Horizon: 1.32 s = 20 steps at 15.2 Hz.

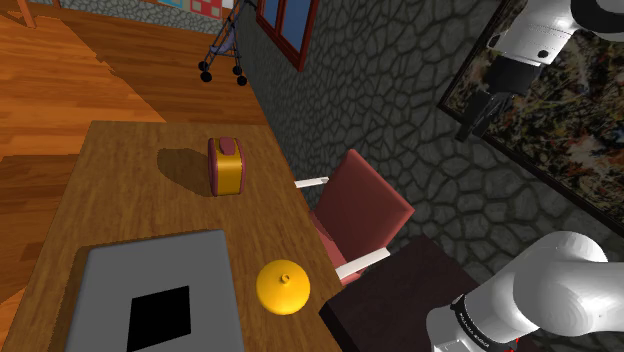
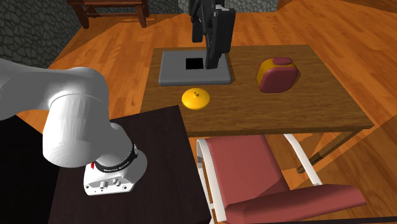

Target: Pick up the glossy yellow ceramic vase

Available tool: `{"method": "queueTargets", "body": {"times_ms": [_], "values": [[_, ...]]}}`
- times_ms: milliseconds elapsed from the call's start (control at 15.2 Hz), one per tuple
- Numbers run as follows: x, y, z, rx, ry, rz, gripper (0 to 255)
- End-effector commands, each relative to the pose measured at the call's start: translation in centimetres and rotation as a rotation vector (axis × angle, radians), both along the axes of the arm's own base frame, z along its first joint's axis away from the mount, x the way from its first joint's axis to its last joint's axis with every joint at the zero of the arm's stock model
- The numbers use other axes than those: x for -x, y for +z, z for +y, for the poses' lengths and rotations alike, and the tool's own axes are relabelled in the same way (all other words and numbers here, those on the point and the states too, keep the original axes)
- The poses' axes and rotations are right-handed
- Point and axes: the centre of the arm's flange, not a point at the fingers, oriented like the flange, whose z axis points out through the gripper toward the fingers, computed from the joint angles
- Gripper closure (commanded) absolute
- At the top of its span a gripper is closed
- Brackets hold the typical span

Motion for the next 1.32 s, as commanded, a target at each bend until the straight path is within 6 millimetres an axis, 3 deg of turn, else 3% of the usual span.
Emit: {"method": "queueTargets", "body": {"times_ms": [0,1254], "values": [[0.0,0.0,0.0,0.0,0.0,0.0,0],[-3.0,-19.1,16.2,0.015,0.006,-0.011,0]]}}
